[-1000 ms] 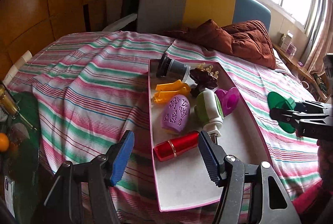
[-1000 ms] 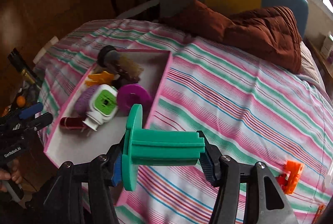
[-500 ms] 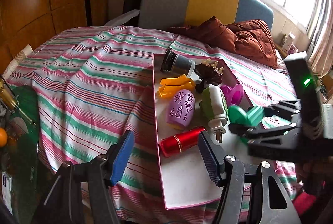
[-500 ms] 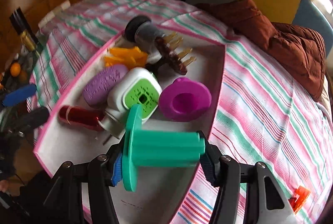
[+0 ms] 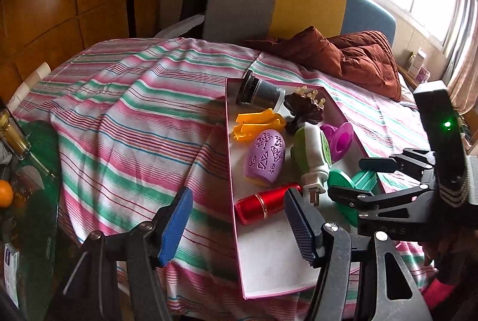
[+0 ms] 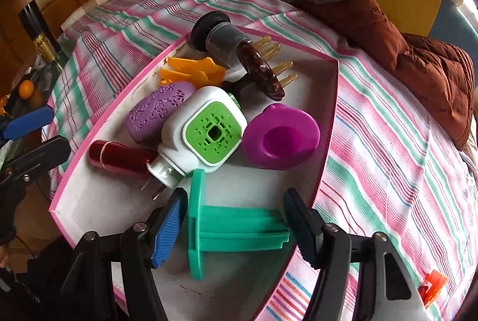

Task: Organize rigid objects
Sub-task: 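Lower the teal spool into the tray and open the right tool, then move the left tool to the red K puzzle piece and grasp it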

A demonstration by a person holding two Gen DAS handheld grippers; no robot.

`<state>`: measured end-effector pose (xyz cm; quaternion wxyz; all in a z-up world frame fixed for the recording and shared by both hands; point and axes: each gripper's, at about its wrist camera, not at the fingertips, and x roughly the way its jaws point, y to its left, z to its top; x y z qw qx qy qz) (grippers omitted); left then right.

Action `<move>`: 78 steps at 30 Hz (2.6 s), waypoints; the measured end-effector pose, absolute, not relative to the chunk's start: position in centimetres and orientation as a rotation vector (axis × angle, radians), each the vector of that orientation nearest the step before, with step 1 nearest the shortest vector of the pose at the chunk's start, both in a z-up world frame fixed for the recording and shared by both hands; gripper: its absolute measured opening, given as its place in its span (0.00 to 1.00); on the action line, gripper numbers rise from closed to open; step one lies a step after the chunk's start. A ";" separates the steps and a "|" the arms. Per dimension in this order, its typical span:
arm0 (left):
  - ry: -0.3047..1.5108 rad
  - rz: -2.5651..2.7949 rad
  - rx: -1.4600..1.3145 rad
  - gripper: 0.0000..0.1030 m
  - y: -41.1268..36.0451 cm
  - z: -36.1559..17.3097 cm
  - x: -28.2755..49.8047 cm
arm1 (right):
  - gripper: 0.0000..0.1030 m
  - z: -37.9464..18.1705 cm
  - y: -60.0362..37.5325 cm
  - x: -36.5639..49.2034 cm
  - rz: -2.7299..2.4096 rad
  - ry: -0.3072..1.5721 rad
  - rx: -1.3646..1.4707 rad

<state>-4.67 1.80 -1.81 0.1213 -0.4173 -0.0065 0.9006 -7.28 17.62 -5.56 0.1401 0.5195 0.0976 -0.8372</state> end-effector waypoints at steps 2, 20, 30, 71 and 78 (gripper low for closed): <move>-0.010 2.631 -1.213 0.62 1.8 -1.8 -4.5 | 0.68 -5.3 17.9 -7.0 -2.428 0.249 1.492; 0.051 2.636 -1.188 0.62 2.9 -1.4 -3.7 | 0.68 -3.0 18.8 -5.0 -2.524 0.084 1.395; 0.096 2.631 -1.166 0.62 3.9 -0.9 -3.2 | 0.68 -2.0 21.9 -4.4 -2.594 0.012 1.388; 0.340 2.303 -1.032 0.62 18.7 -0.1 -1.8 | 0.68 -2.1 54.3 6.9 -3.147 -1.469 1.314; 0.377 2.100 -1.053 0.62 26.4 -1.6 -1.5 | 0.68 -2.4 54.0 6.5 -3.098 -1.472 1.335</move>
